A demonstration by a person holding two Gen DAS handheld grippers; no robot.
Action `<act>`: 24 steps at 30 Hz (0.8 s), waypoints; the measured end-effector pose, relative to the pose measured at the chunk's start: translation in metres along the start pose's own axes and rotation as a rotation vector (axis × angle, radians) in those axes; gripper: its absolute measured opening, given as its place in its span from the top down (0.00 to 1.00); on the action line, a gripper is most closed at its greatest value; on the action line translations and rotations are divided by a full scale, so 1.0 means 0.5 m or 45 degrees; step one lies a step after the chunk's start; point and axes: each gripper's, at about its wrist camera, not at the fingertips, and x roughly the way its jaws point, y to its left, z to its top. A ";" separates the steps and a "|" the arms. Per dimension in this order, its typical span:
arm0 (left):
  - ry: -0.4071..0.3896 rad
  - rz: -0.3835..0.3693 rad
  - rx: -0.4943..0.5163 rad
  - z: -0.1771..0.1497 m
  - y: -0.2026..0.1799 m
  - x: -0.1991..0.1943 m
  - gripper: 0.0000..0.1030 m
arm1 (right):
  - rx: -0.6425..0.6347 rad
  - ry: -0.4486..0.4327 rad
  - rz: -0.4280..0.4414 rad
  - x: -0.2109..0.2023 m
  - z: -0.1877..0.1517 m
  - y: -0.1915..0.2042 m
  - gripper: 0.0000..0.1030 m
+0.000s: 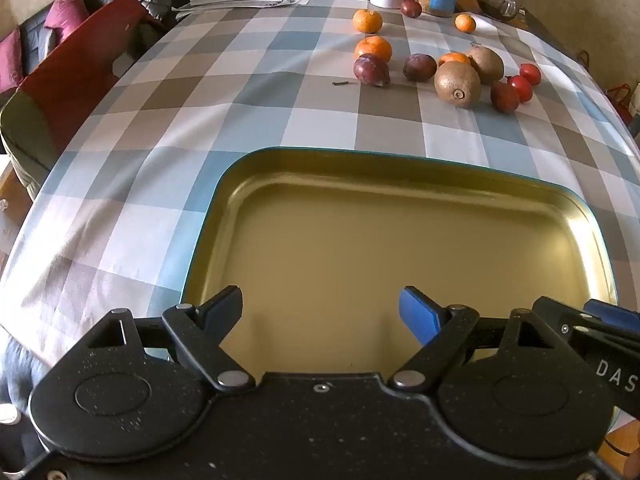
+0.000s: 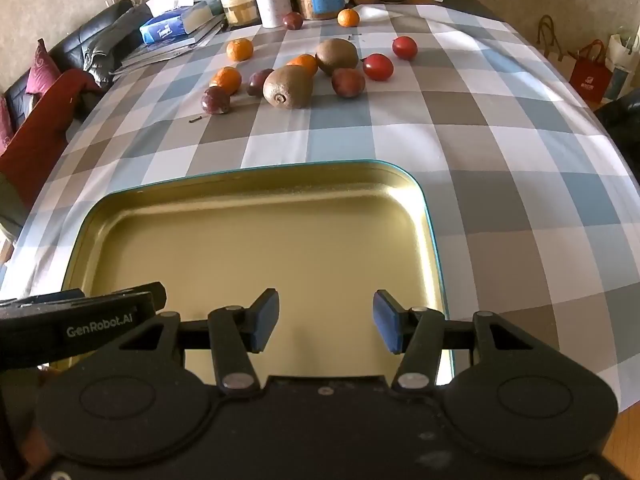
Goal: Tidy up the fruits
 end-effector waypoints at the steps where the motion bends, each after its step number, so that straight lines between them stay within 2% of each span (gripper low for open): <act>1: 0.001 0.000 0.001 0.000 0.000 0.000 0.16 | 0.001 0.002 -0.001 0.000 0.002 0.000 0.46; 14: 0.009 -0.008 0.002 -0.004 -0.006 0.000 0.16 | 0.015 0.022 0.003 0.008 -0.002 -0.008 0.47; 24: 0.005 -0.013 -0.008 -0.009 -0.005 -0.006 0.16 | 0.084 0.042 0.070 0.000 -0.006 -0.007 0.47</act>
